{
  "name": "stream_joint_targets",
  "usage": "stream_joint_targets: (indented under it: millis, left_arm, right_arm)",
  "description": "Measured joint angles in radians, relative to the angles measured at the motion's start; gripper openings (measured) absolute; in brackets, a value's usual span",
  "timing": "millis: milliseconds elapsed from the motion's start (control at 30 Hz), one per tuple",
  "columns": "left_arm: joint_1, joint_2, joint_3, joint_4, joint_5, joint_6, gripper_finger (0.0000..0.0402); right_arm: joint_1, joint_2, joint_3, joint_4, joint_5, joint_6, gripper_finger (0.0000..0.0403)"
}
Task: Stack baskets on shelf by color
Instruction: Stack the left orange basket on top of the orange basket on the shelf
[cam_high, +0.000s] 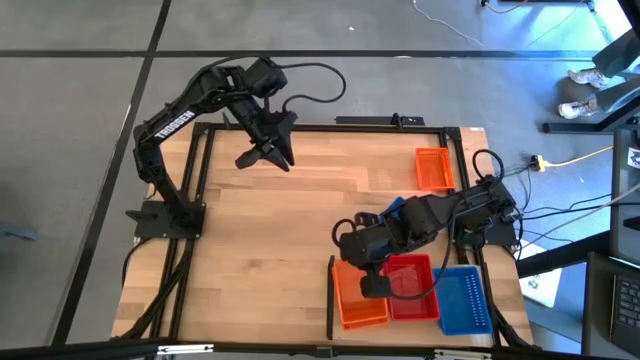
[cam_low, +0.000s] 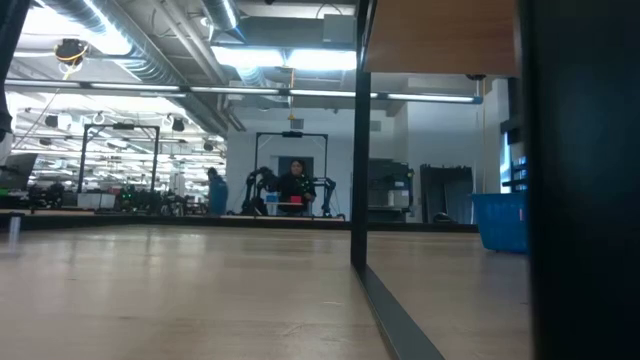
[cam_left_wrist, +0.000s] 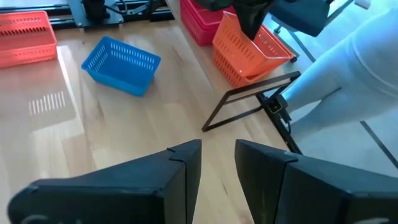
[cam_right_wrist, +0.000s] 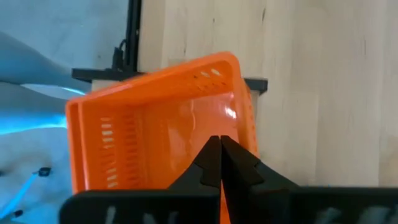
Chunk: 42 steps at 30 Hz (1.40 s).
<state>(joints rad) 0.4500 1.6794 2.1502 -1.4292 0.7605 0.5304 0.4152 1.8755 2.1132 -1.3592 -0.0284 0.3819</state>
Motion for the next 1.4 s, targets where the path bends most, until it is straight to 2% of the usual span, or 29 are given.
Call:
stream_joint_targets:
  millis: [200,533,767,933,1200,1400]
  left_arm:
    - [0.000,0.000,0.000,0.000,0.000,-0.002,0.0089]
    - [0.000,0.000,0.000,0.000,-0.001,-0.004,0.0089]
    - [0.000,0.000,0.000,0.000,-0.001,-0.004,0.0089]
    - [0.000,0.000,0.000,0.000,-0.014,-0.004,0.0089]
    - [0.000,0.000,0.000,0.000,-0.017,-0.004,0.0089]
    - [0.000,0.000,0.000,0.000,-0.017,-0.004,0.0089]
  right_arm:
    - [0.000,-0.002,0.048,0.009,-0.018,-0.020,0.0000]
    - [-0.015,-0.004,0.051,-0.021,0.052,-0.025,0.0000]
    - [-0.016,-0.004,0.027,-0.005,0.028,-0.020,0.0000]
    - [-0.016,-0.003,0.025,-0.007,-0.034,-0.019,0.0000]
    - [-0.016,-0.003,0.058,-0.006,0.033,-0.049,0.0000]
    - [-0.013,-0.003,0.059,-0.006,0.009,-0.027,0.0014]
